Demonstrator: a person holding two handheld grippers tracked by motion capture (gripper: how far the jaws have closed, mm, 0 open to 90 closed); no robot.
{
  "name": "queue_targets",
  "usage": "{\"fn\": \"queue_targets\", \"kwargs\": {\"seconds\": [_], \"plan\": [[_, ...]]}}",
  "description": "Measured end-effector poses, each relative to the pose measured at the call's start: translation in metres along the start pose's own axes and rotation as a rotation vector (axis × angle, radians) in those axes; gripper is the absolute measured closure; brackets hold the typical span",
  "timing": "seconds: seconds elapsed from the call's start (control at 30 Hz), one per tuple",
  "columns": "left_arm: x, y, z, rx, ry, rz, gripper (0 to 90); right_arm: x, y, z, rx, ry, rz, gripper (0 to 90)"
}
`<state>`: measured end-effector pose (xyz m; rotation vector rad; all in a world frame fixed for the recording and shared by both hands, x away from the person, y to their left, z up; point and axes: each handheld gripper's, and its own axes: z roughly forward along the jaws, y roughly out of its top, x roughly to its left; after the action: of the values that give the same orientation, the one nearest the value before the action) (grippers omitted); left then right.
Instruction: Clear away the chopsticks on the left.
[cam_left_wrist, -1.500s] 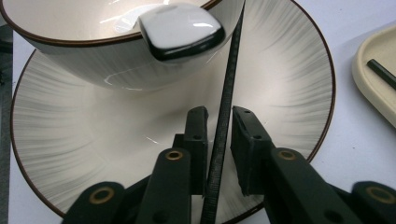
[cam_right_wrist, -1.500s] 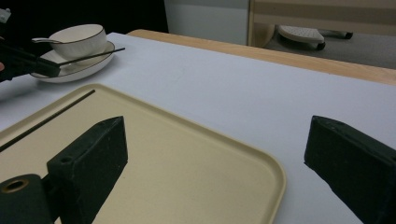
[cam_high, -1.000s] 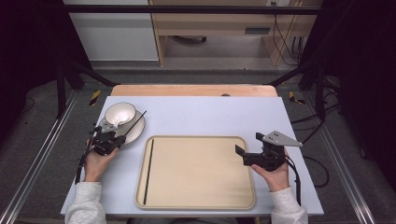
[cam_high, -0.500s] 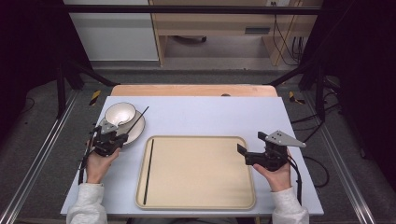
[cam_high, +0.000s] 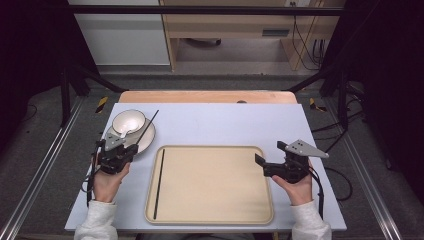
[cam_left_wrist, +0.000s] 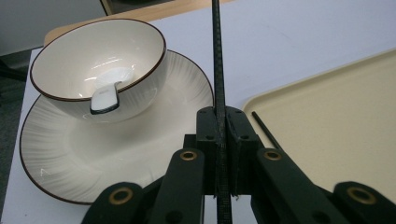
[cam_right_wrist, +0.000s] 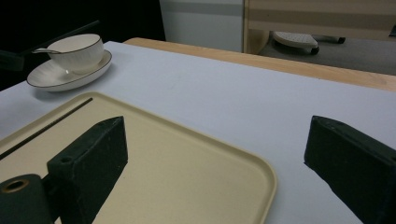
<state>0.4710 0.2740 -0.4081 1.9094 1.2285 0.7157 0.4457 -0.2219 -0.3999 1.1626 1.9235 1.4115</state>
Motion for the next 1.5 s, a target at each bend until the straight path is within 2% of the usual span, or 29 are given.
{"fn": "queue_targets", "kwargs": {"seconds": [0.23, 0.37, 0.43, 0.5, 0.67, 0.8, 0.9, 1.0, 1.1, 1.3, 1.5], "plan": [[-0.024, -0.002, -0.015, -0.035, 0.002, 0.003, 85.1, -0.001, 0.000, -0.001, -0.002, -0.003, 0.007, 6.2], [-0.042, -0.003, -0.020, -0.056, 0.002, -0.019, 85.1, 0.000, 0.000, 0.000, 0.003, -0.008, 0.009, 6.2], [-0.052, -0.003, -0.024, -0.062, 0.021, -0.030, 85.1, 0.001, 0.000, 0.000, 0.000, -0.007, 0.010, 6.2], [-0.060, -0.004, -0.027, -0.073, 0.009, -0.064, 85.1, 0.001, 0.000, 0.000, 0.001, -0.003, 0.009, 6.2], [-0.076, -0.010, -0.033, -0.095, 0.013, -0.126, 85.1, 0.001, 0.000, -0.001, -0.005, -0.003, 0.006, 6.2], [-0.083, -0.021, -0.035, -0.114, 0.015, -0.175, 85.1, 0.001, 0.001, -0.001, -0.008, -0.001, 0.018, 6.2], [-0.087, -0.031, -0.036, -0.124, 0.027, -0.195, 85.0, 0.001, 0.001, -0.002, -0.007, 0.000, 0.022, 6.2], [-0.090, -0.041, -0.038, -0.137, 0.041, -0.222, 85.1, 0.001, 0.001, -0.001, -0.008, 0.000, 0.021, 6.2], [-0.093, -0.050, -0.040, -0.146, 0.037, -0.245, 85.0, 0.001, 0.000, 0.000, -0.005, 0.000, 0.005, 6.2], [-0.103, -0.064, -0.039, -0.139, 0.046, -0.262, 85.0, 0.001, 0.000, 0.000, 0.001, 0.000, 0.005, 6.2], [-0.113, -0.072, -0.036, -0.135, 0.060, -0.257, 85.0, 0.001, 0.000, 0.000, -0.003, -0.001, 0.004, 6.2]]}}
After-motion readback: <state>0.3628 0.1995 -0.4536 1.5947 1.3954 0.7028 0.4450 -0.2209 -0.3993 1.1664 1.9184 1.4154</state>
